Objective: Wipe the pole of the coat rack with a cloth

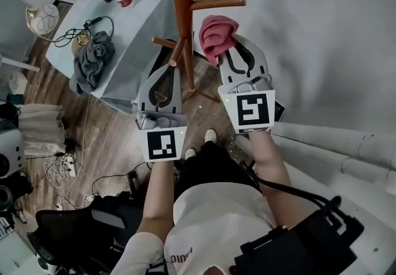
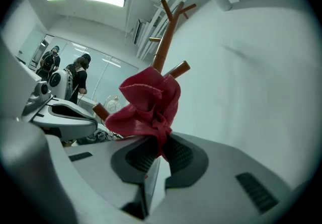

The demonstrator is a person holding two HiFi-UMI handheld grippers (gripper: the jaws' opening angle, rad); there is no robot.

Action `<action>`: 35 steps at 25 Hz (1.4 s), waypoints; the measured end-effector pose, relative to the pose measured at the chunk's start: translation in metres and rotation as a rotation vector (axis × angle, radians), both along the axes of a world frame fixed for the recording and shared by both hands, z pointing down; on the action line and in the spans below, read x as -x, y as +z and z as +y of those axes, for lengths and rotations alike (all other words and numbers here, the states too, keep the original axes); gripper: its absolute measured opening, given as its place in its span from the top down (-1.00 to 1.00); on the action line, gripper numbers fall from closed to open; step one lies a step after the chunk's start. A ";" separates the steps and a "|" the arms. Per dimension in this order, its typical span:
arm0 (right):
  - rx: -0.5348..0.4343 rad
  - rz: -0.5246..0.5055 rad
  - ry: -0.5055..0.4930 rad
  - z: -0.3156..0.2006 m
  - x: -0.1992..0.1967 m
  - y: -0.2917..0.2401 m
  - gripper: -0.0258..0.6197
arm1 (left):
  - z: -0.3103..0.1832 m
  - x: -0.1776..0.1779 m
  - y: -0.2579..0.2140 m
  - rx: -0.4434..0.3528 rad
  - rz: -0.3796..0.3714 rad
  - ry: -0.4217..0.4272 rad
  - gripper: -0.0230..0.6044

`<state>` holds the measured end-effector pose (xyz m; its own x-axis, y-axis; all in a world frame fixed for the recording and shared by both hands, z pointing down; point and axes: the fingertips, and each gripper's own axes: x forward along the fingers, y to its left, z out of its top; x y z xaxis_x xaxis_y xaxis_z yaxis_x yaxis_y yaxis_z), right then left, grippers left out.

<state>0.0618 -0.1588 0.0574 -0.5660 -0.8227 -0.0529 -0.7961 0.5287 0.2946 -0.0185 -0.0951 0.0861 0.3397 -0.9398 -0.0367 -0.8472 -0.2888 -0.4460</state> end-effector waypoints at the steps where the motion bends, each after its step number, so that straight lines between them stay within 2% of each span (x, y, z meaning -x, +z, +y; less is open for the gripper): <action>1: -0.012 -0.008 -0.010 -0.002 0.001 -0.001 0.77 | -0.003 -0.001 0.002 0.004 -0.003 -0.003 0.88; 9: -0.030 -0.022 -0.033 -0.013 0.015 0.004 0.77 | -0.015 0.003 0.023 0.047 -0.021 0.016 0.88; 13: -0.031 0.111 -0.034 -0.015 0.021 0.020 0.77 | -0.021 0.006 0.036 0.067 -0.009 0.048 0.88; 20: -0.036 0.193 -0.019 -0.014 0.027 0.040 0.77 | -0.022 0.009 0.057 0.092 0.011 0.092 0.88; 22: -0.045 0.170 -0.008 -0.015 0.028 0.040 0.77 | -0.022 0.010 0.063 0.093 0.017 0.100 0.88; 26: -0.058 -0.018 0.029 -0.016 0.030 0.035 0.77 | -0.020 0.010 0.076 0.107 0.017 0.123 0.88; 29: -0.054 -0.013 0.037 -0.016 0.030 0.042 0.78 | -0.019 0.010 0.082 0.093 0.005 0.136 0.88; 35: -0.049 0.036 0.047 -0.017 0.029 0.057 0.77 | -0.027 0.011 0.091 0.081 0.034 0.146 0.88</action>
<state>0.0324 -0.1757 0.1141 -0.5292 -0.8453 -0.0736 -0.8079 0.4755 0.3480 -0.0296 -0.1218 0.1770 0.4725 -0.8811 0.0231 -0.8078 -0.4434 -0.3884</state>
